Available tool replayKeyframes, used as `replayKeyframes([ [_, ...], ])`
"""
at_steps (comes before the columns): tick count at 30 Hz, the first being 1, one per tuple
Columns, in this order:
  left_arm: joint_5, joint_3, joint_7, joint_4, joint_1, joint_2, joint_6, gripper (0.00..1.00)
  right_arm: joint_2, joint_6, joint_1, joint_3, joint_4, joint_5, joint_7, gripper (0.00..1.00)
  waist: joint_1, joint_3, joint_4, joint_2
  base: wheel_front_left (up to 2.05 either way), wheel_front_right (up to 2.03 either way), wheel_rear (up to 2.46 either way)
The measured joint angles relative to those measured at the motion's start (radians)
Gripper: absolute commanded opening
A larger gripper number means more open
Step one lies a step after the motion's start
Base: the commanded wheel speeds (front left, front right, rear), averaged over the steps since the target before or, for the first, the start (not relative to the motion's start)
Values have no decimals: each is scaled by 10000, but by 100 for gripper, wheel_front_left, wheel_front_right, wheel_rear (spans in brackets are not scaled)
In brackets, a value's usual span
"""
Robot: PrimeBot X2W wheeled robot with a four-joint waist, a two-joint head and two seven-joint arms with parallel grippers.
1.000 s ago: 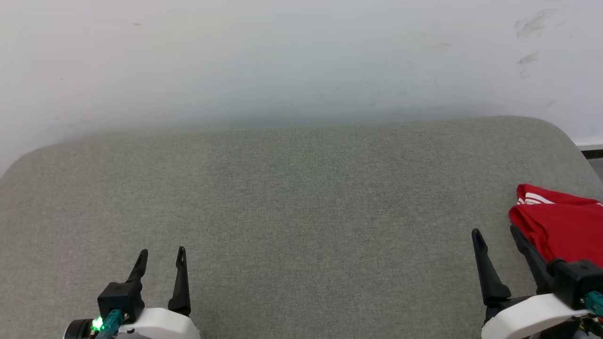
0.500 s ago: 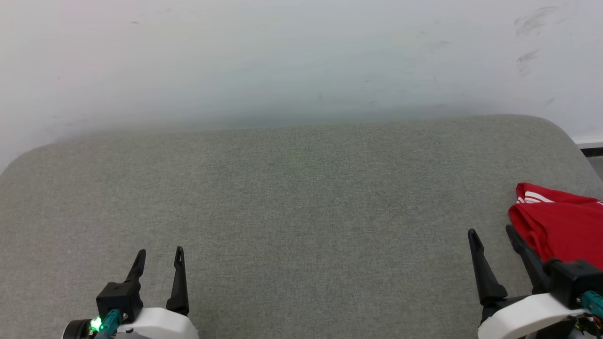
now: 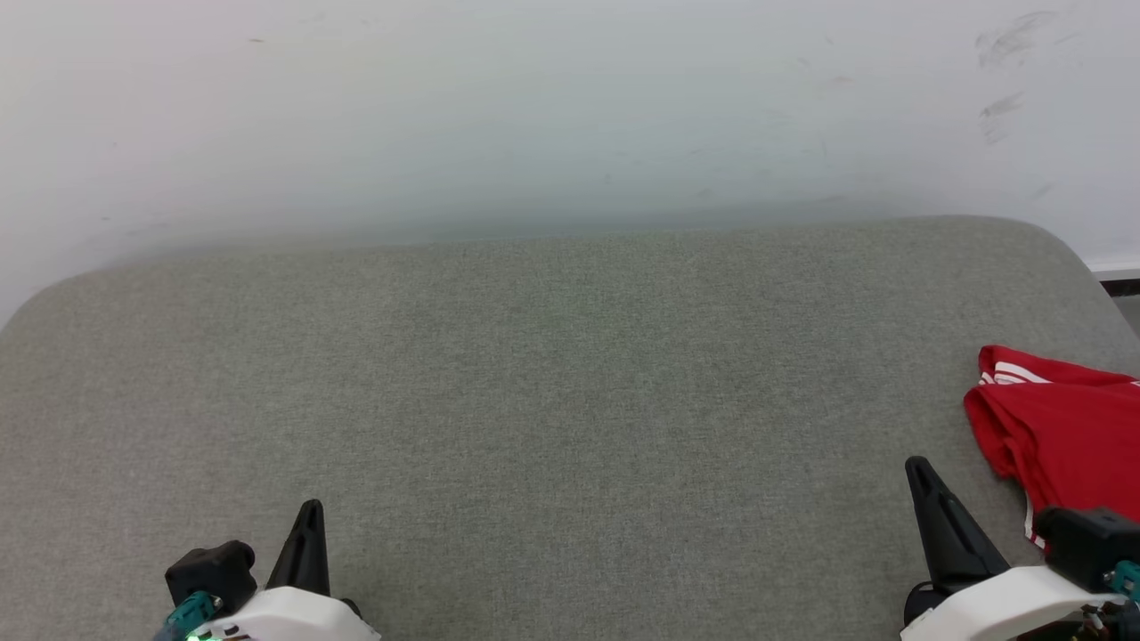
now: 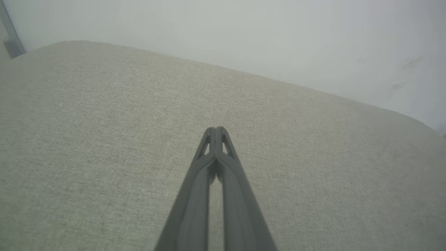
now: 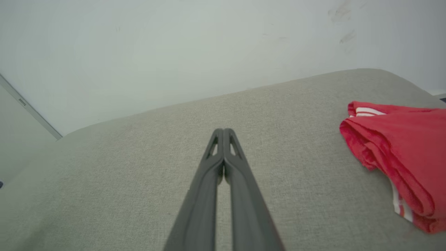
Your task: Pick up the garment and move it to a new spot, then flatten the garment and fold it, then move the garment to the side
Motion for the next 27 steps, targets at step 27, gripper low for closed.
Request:
replayKeyframes([
  [27, -3599, 1081, 1093, 109, -393, -708, -1018, 0, -107, 0, -711, -50, 1014, 4468, 65, 0, 0, 64, 115, 0, 0, 0, 0],
])
